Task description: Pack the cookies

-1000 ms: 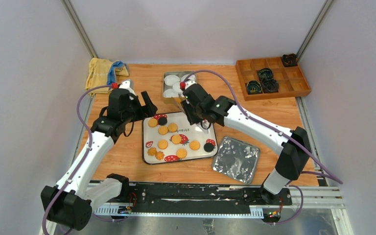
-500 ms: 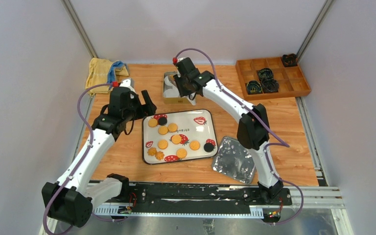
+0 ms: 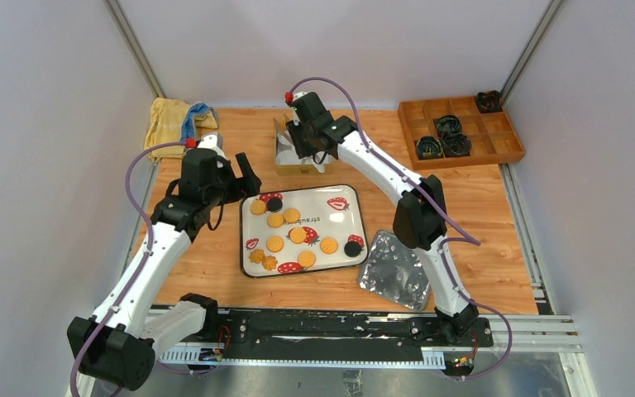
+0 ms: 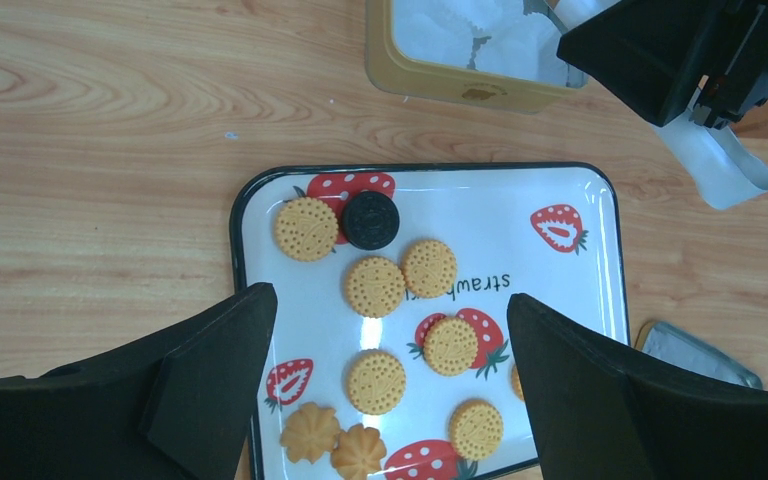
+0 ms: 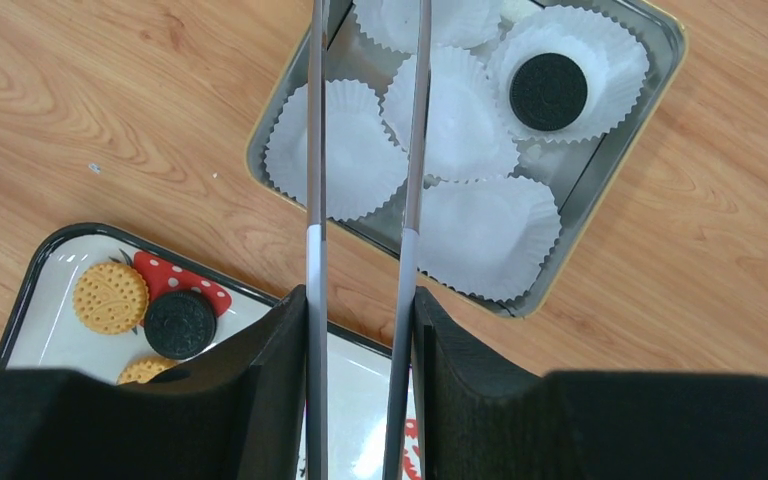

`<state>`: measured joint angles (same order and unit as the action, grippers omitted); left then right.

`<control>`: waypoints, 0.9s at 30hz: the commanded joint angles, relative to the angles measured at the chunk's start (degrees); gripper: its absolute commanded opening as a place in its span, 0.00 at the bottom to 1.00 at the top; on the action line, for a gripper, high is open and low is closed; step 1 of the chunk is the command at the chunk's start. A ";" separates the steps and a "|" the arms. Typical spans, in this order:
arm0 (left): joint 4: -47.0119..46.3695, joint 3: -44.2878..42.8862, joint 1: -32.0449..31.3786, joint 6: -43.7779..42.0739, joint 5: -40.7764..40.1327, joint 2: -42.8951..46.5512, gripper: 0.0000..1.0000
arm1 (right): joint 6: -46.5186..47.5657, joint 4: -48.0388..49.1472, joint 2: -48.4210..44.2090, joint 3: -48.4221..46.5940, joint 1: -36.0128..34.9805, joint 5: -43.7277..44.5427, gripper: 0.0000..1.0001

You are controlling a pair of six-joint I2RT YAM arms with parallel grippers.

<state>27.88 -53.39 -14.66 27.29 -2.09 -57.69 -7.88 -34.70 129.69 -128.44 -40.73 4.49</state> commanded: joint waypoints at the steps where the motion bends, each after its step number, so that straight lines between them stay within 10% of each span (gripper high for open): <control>1: 1.46 -1.37 -0.01 -1.10 -1.05 1.41 0.92 | 0.90 0.05 3.28 -2.48 1.46 -0.52 0.19; 17: 2.12 -1.31 -0.02 -1.51 -1.58 2.19 0.92 | 1.26 1.08 6.36 -3.97 2.60 -0.39 0.24; 27: 2.20 -1.26 -0.02 -2.14 -0.89 2.13 0.93 | 1.28 1.33 6.33 -3.58 2.64 0.76 0.58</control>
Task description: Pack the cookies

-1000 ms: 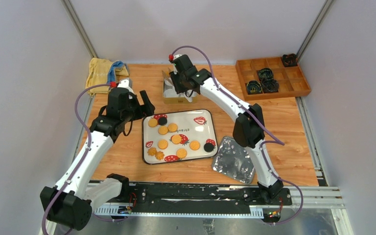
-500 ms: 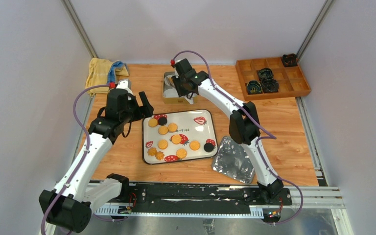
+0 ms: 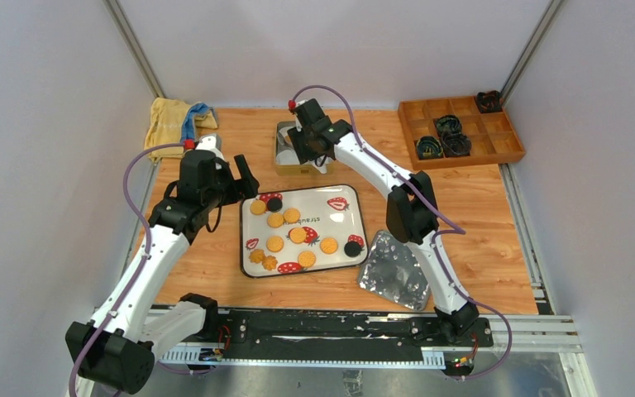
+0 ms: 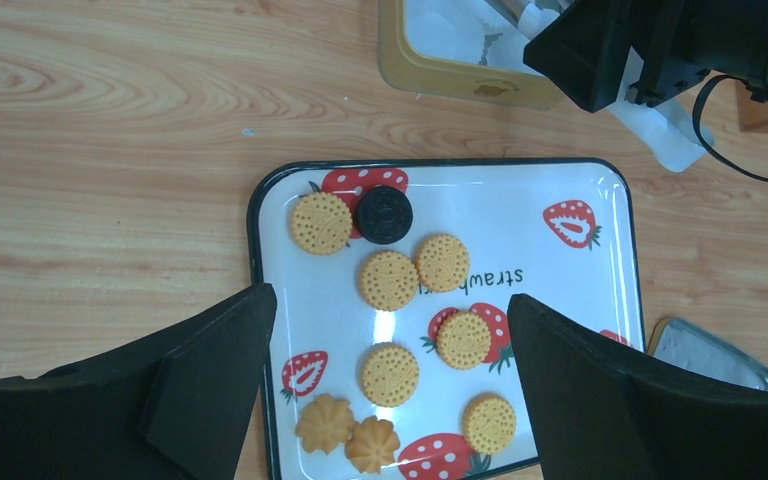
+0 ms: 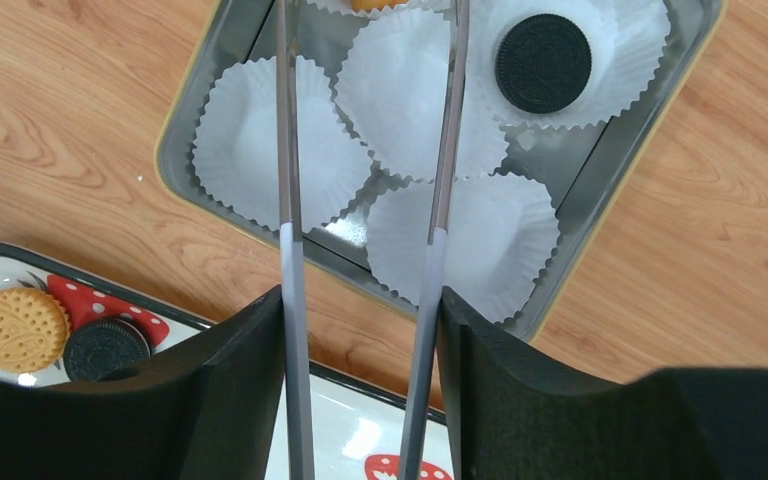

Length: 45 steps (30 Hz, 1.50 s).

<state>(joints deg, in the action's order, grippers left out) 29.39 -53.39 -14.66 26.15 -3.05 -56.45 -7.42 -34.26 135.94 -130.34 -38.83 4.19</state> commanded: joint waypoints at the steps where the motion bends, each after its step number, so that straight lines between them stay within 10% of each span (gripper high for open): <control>1: 0.70 -1.27 -0.02 -1.08 0.33 0.94 0.93 | 0.82 1.06 0.03 -1.50 0.70 1.01 0.59; 27: -2.84 0.69 -0.02 1.27 2.55 -1.24 0.93 | -2.90 13.18 -43.91 51.02 -7.88 0.17 0.53; 45: -2.41 1.52 -0.02 1.53 2.43 -0.01 0.93 | -8.70 8.31 -48.93 64.69 -16.83 -0.39 0.56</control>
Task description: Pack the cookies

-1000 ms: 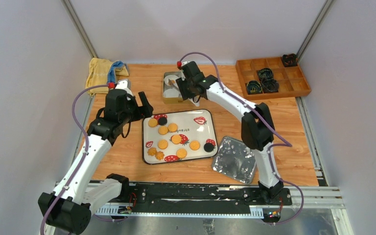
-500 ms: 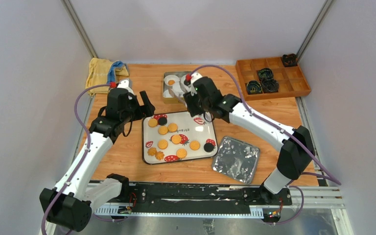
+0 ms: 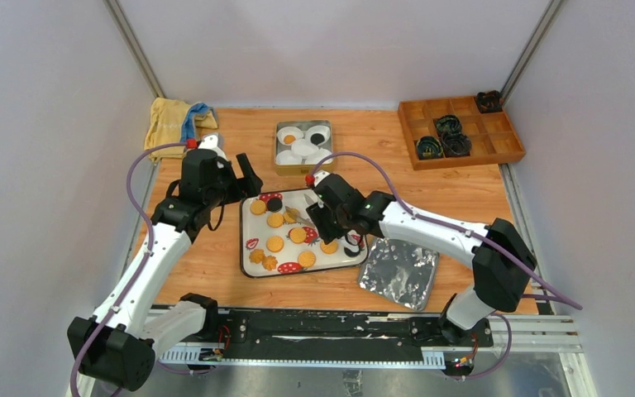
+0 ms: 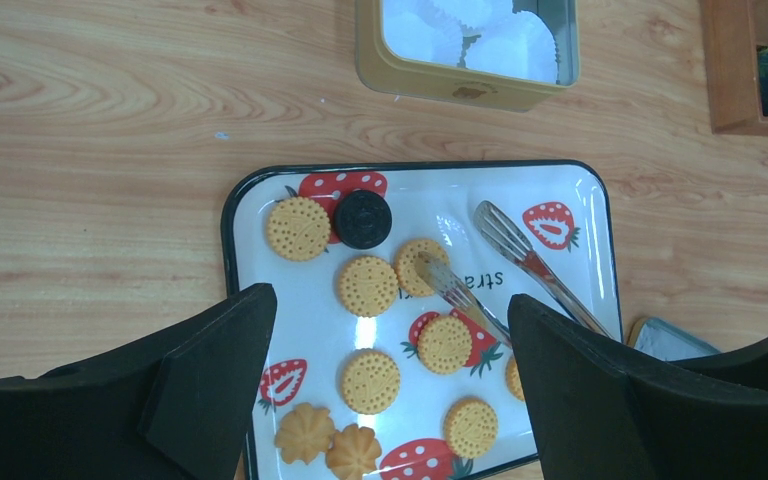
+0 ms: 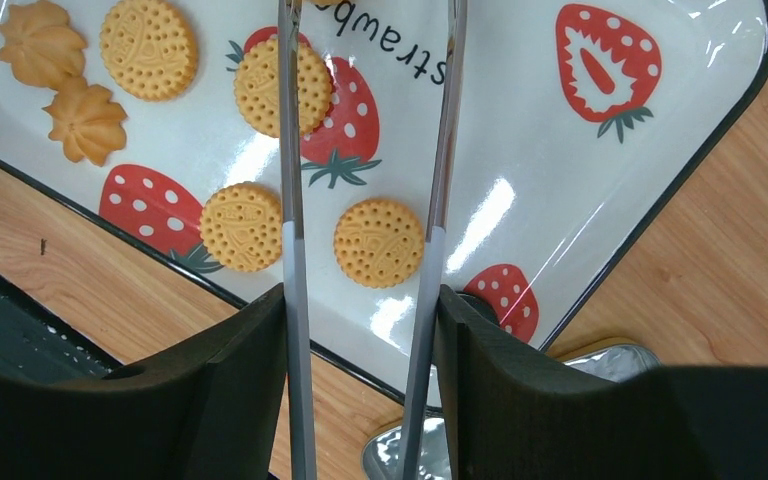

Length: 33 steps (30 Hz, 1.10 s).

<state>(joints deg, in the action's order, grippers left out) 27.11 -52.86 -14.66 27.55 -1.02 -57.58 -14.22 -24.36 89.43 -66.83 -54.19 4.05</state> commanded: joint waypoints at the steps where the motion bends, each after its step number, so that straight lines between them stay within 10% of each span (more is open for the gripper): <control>1: -0.01 1.00 -0.02 0.13 0.40 1.22 0.93 | -2.05 -1.92 -2.68 1.06 -1.71 -0.43 0.56; 33: -0.22 2.13 -0.02 -0.44 0.66 1.97 0.93 | -1.72 -4.21 6.61 -4.76 -4.49 2.09 0.47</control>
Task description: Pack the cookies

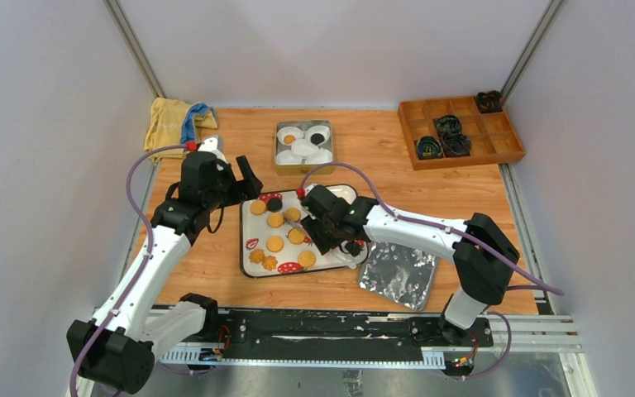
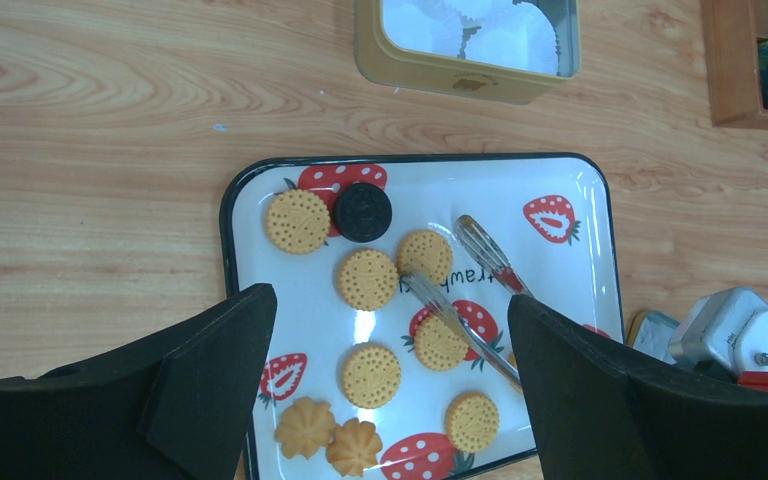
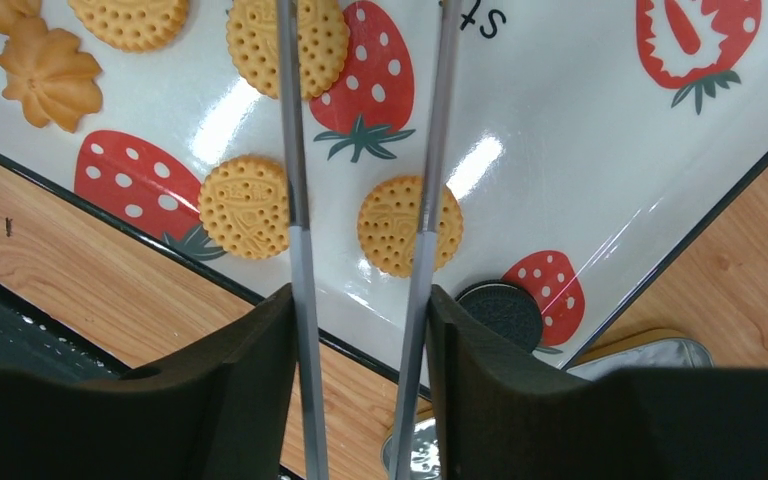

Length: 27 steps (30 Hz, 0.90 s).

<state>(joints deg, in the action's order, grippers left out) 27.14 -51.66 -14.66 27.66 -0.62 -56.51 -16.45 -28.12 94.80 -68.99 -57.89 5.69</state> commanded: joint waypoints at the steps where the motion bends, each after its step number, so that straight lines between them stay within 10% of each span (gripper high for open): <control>1: -0.24 0.94 -0.02 -0.52 0.27 0.88 0.93 | 0.51 -0.49 1.47 -2.82 -0.82 0.19 0.42; 7: -0.37 1.03 -0.02 -0.62 0.27 0.90 0.92 | 0.01 -0.64 0.29 -3.21 -0.82 0.38 0.22; 27: -0.24 -0.06 -0.02 -1.10 -0.75 0.00 0.92 | 9.91 -3.25 7.90 -28.71 10.67 12.28 0.20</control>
<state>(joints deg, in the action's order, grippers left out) 27.11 -51.62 -14.66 27.59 -0.69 -56.84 -9.10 -31.07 96.66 -93.32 -50.70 17.34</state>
